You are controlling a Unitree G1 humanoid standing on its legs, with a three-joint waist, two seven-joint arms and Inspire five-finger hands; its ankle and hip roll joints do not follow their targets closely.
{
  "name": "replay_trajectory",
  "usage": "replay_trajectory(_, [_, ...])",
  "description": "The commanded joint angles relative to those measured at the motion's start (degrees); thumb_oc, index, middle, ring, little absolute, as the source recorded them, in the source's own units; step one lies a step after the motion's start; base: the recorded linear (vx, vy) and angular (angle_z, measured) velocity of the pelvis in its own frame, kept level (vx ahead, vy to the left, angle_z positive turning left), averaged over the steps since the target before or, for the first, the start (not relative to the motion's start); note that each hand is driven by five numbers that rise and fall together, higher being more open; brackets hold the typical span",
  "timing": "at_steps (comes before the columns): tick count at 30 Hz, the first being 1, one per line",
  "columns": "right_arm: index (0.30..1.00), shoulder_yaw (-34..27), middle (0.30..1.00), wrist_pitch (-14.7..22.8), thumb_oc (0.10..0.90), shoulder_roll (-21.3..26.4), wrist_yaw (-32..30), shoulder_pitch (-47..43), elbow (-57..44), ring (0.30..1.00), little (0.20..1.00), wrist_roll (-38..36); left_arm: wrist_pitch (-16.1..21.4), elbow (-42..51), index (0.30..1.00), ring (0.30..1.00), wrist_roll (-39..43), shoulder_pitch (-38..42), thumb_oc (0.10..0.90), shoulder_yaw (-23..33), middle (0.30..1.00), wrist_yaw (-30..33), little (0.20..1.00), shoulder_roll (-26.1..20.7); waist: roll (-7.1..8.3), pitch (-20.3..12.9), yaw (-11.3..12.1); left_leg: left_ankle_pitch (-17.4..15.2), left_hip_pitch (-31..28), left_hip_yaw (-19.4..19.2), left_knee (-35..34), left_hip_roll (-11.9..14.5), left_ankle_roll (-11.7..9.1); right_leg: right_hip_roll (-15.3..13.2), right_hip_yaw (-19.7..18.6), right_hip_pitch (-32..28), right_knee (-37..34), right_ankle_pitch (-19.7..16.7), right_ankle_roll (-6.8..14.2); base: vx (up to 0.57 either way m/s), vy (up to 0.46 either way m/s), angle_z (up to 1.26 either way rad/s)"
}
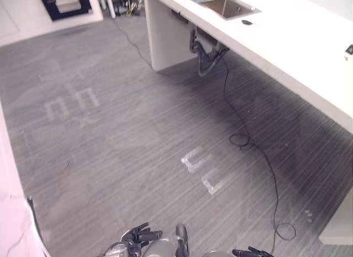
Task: Place the dishes in the dishwasher.
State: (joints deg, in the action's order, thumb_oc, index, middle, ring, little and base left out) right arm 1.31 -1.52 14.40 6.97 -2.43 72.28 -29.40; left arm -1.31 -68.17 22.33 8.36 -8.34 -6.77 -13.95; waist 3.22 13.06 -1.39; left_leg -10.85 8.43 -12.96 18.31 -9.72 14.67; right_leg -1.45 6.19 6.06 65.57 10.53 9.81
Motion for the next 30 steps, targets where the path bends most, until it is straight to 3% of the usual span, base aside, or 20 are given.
replay_trajectory(1, [0.9, 1.07, 0.9, 2.31, 0.8, 1.19, -0.17, -0.25, -1.71, 0.9, 0.9, -1.56, -0.86, 3.06, 0.9, 0.9, 0.65, -0.49, 0.8, 0.27, 0.9, -1.76, 0.9, 0.32, -4.37, 0.84, -0.6, -0.85, -1.06, 5.8, -1.12, 6.02, -6.48, 0.26, 4.2, 3.97, -23.53, -4.31, -5.03, 0.27, -0.106, 0.23])
replay_trajectory(3, [0.9, 1.06, 0.9, 1.8, 0.8, 1.23, -0.6, 0.06, -2.24, 0.9, 0.9, -2.74, -1.36, 3.5, 0.9, 0.9, -0.61, -0.02, 0.8, -0.13, 0.9, -2.29, 0.9, 0.25, -4.73, 1.44, -1.8, -1.68, -2.83, 7.88, -1.12, 6.14, -7.13, -0.17, 4.31, 4.49, -31.19, -2.72, -5.95, 0.25, -0.141, 0.5])
replay_trajectory(5, [0.9, 0.51, 0.9, 1.2, 0.8, 1.25, -0.49, 0.58, -2.52, 0.9, 0.9, -2.8, -1.18, 3.3, 0.9, 0.9, -1.83, 0.04, 0.8, -0.45, 0.9, -2.87, 0.9, 0.13, -4.38, 1.71, -3.61, -3.86, -4.96, 9.39, -1.12, 6.08, -7.64, -2.41, 2.48, 7.03, -45.57, -8.0, -3.94, 0.28, -0.22, 0.79])
replay_trajectory(6, [0.9, -0.01, 0.9, 1.21, 0.8, 1.22, -0.3, 0.93, -2.35, 0.9, 0.9, -1.92, -1.05, 3.15, 0.9, 0.9, -1.89, -0.18, 0.8, -0.65, 0.9, -3.03, 0.9, 0.07, -4.24, 2.01, -4.28, -5.13, -6.16, 10.1, -1.12, 6.08, -7.78, -3.34, 1.59, 8.51, -48.24, -10.73, -2.82, 0.31, -0.234, 0.79])
replay_trajectory(7, [0.9, -0.73, 0.9, 1.45, 0.8, 1.0, -0.3, 1.2, -1.98, 0.9, 0.9, -0.86, -0.73, 2.95, 0.9, 0.9, -1.69, -0.56, 0.8, -0.9, 0.9, -3.08, 0.9, 0.06, -4.12, 2.38, -4.65, -5.97, -7.09, 10.45, -1.12, 6.25, -7.96, -3.74, 1.07, 9.79, -48.38, -11.59, -2.28, 0.32, -0.231, 0.94])
replay_trajectory(11, [0.9, -2.3, 0.9, 1.19, 0.8, 1.01, -1.76, 1.34, 0.06, 0.9, 0.9, -3.25, -0.99, 1.55, 0.9, 0.9, -1.12, -0.53, 0.8, -1.99, 0.9, -2.73, 0.9, 1.65, -3.21, 1.13, -5.27, -6.07, -11.42, 11.29, -1.12, 6.71, -9.46, -1.49, 0.16, 5.38, -48.38, -6.42, -4.91, 0.38, -0.226, 0.66])
replay_trajectory(12, [0.9, -2.43, 0.9, 1.13, 0.8, 1.1, -1.95, 1.22, 0.09, 0.9, 0.9, -2.77, -1.14, 1.42, 0.9, 0.9, -1.0, -0.6, 0.8, -1.92, 0.9, -2.55, 0.9, 1.9, -2.88, 0.81, -5.29, -5.41, -12.81, 10.99, -1.12, 6.97, -9.83, -1.35, 0.08, 4.61, -48.38, -5.61, -5.44, 0.39, -0.218, 0.39])
replay_trajectory(13, [0.9, -2.24, 0.9, 1.25, 0.8, 1.28, -2.41, 0.97, 0.04, 0.9, 0.9, -2.07, -1.34, 1.18, 0.9, 0.9, -1.16, -0.64, 0.8, -1.87, 0.9, -2.5, 0.9, 2.15, -2.09, 0.65, -5.1, -2.37, -15.17, 10.49, -1.12, 7.3, -10.75, -1.33, -0.34, 3.27, -48.38, -4.43, -6.32, 0.29, -0.201, 0.18])
replay_trajectory(16, [0.9, -1.21, 0.9, 1.75, 0.8, 1.93, -2.63, 0.64, -0.06, 0.9, 0.9, -2.22, 0.18, 0.44, 0.9, 0.9, -2.09, -0.87, 0.8, -1.5, 0.9, -3.44, 0.9, 2.5, -1.01, 1.09, -4.47, 1.07, -10.96, 9.86, 15.62, 8.54, -12.37, -0.69, -0.49, 0.62, -48.38, -2.66, -8.38, 0.21, -0.196, -0.02])
replay_trajectory(17, [0.9, -1.07, 0.9, 1.83, 0.8, 2.02, -2.69, 0.62, -0.09, 0.9, 0.9, -2.14, 0.27, 0.41, 0.9, 0.9, -1.95, -0.85, 0.8, -1.42, 0.9, -3.61, 0.9, 2.53, -0.75, 1.02, -4.33, 1.98, -9.81, 9.8, 17.16, 8.51, -12.52, -0.73, -0.61, 0.47, -48.38, -2.53, -8.68, 0.16, -0.175, 0.24])
replay_trajectory(18, [0.9, -1.18, 0.9, 2.03, 0.8, 2.35, -2.77, 0.76, -0.15, 0.9, 0.9, -2.67, 0.18, 0.63, 0.9, 0.9, -1.94, -0.59, 0.8, -1.54, 0.9, -3.97, 0.9, 2.71, -0.17, 1.47, -3.49, 3.57, -4.61, 10.0, 22.42, 8.5, -12.56, -0.52, -0.7, -1.27, -48.38, -1.74, -9.49, 0.14, -0.12, 0.42])
replay_trajectory(19, [0.9, -1.22, 0.9, 2.19, 0.8, 2.55, -2.69, 0.81, -0.17, 0.9, 0.9, -3.47, 0.23, 0.83, 0.9, 0.9, -2.55, -0.45, 0.8, -1.67, 0.9, -4.47, 0.9, 2.74, -0.08, 1.74, -2.91, 3.43, -2.28, 10.27, 22.13, 8.06, -12.23, -0.3, -0.78, -2.07, -48.38, -1.28, -9.59, 0.21, -0.058, 0.43])
replay_trajectory(20, [0.9, -1.14, 0.9, 1.83, 0.8, 2.94, -2.13, 0.52, -0.29, 0.9, 0.9, -3.92, 0.61, 0.96, 0.9, 0.9, -4.05, -0.47, 0.8, -1.9, 0.9, -5.89, 0.9, 2.58, -0.14, 2.32, -1.95, 2.04, -1.9, 10.6, 14.94, 7.4, -11.55, 0.11, -0.97, -3.32, -48.38, -0.41, -9.25, 0.17, 0.026, 0.15])
replay_trajectory(21, [0.9, -1.08, 0.9, 1.78, 0.8, 2.96, -2.04, 0.42, -0.32, 0.9, 0.9, -3.89, 0.78, 0.95, 0.9, 0.9, -4.13, -0.48, 0.8, -1.99, 0.9, -6.03, 0.9, 2.51, -0.05, 2.19, -1.84, 2.41, -1.79, 10.64, 12.09, 7.4, -11.56, 0.09, -0.97, -3.19, -48.38, -0.28, -9.19, 0.18, 0.088, -0.06])
replay_trajectory(23, [0.9, -0.19, 0.9, 1.4, 0.8, 3.18, -2.12, -0.52, -0.44, 0.9, 0.9, -3.96, 2.16, 0.6, 0.9, 0.9, -4.7, -0.67, 0.8, -2.72, 0.9, -7.49, 0.9, 2.28, -0.56, 2.52, -0.71, 4.1, -0.76, 13.15, -1.12, 7.8, -12.9, 1.37, -1.92, -4.3, -48.38, 1.41, -8.68, 0.16, 0.15, -0.4])
replay_trajectory(25, [0.9, 0.62, 0.9, 1.04, 0.8, 3.59, -1.98, -0.85, -0.28, 0.9, 0.9, -4.52, 2.58, 0.35, 0.9, 0.9, -4.34, -0.63, 0.8, -2.79, 0.9, -8.39, 0.9, 2.21, -1.05, 2.85, -0.16, 5.22, 2.71, 14.09, -1.12, 8.35, -14.12, 2.29, -2.61, -5.29, -48.38, 2.45, -8.74, 0.14, 0.186, -0.37])
replay_trajectory(26, [0.9, 0.35, 0.9, 0.44, 0.8, 3.86, -2.01, -0.79, -0.34, 0.9, 0.9, -4.81, 2.47, 0.33, 0.9, 0.9, -4.72, -0.47, 0.8, -2.77, 0.9, -9.37, 0.9, 2.38, -1.21, 2.65, -0.34, 5.2, 3.83, 12.61, -1.12, 9.19, -14.21, 2.08, -2.73, -5.62, -48.38, 3.27, -8.57, 0.14, 0.217, -0.36])
replay_trajectory(30, [0.9, 0.01, 0.9, 0.18, 0.8, 3.85, -1.84, -0.68, 0.06, 0.9, 0.9, -4.6, 1.75, 1.22, 0.9, 0.9, -6.15, 0.35, 0.8, -3.61, 0.9, -10.52, 0.9, 2.0, -2.6, 1.45, -1.11, 2.96, 3.51, 12.58, -1.12, 10.43, -13.91, 1.13, -1.15, -4.5, -48.38, 3.05, -7.53, 0.09, 0.2, -0.42])
